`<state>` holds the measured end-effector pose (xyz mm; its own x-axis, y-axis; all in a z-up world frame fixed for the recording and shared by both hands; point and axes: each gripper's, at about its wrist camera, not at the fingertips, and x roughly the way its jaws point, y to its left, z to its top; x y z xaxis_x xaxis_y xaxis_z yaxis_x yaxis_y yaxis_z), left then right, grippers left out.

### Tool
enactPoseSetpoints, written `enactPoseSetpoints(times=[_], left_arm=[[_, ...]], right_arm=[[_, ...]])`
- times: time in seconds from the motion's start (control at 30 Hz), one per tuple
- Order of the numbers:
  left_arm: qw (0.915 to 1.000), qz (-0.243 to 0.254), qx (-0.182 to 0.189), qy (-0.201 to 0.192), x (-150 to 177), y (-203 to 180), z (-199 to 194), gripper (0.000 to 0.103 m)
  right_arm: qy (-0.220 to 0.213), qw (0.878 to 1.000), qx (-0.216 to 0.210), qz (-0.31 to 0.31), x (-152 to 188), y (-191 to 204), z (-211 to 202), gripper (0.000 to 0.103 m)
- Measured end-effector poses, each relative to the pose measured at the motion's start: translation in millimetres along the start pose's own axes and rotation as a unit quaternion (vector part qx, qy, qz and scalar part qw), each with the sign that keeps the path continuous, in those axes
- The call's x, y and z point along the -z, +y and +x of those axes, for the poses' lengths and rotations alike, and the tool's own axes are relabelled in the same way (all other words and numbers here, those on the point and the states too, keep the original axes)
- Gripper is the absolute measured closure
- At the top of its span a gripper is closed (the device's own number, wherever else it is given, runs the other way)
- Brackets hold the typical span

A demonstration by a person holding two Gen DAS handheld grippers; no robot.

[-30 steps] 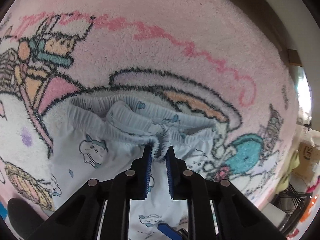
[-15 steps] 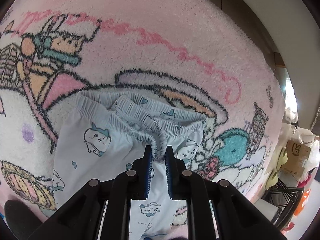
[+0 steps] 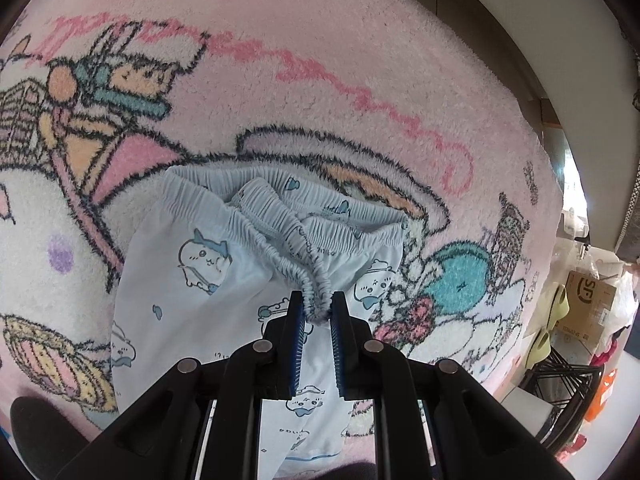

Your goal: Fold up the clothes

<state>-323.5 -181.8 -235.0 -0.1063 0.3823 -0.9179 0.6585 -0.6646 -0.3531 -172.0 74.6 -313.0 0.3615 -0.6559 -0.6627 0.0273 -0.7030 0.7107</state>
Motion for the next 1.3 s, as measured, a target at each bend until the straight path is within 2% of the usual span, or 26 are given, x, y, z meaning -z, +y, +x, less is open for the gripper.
enactPoseSetpoints(times=[0.07, 0.13, 0.4, 0.8, 1.3], left_arm=[[1.0, 0.004, -0.002, 0.001, 1.6, -0.5, -0.2, 0.092], [1.0, 0.007, -0.003, 0.0, 2.6, 0.1, -2.2, 0.092], [0.9999, 0.016, 0.0, 0.002, 7.3, -0.9, -4.7, 0.092], [0.999, 0.044, -0.003, -0.006, 12.0, 8.0, -22.7, 0.092], [0.999, 0.035, 0.014, -0.024, 11.9, 60.1, -71.5, 0.092]], right_arm=[[-0.003, 1.0, 0.012, -0.001, 2.6, 0.3, 0.7, 0.088], [-0.01, 1.0, 0.027, -0.005, 4.3, 1.3, -1.2, 0.095], [-0.032, 0.997, 0.058, -0.029, 10.3, 14.0, -1.9, 0.098], [-0.042, 0.996, 0.052, -0.056, 26.3, 34.3, -6.0, 0.098], [-0.044, 0.992, 0.047, -0.108, 46.2, 90.7, 0.2, 0.098]])
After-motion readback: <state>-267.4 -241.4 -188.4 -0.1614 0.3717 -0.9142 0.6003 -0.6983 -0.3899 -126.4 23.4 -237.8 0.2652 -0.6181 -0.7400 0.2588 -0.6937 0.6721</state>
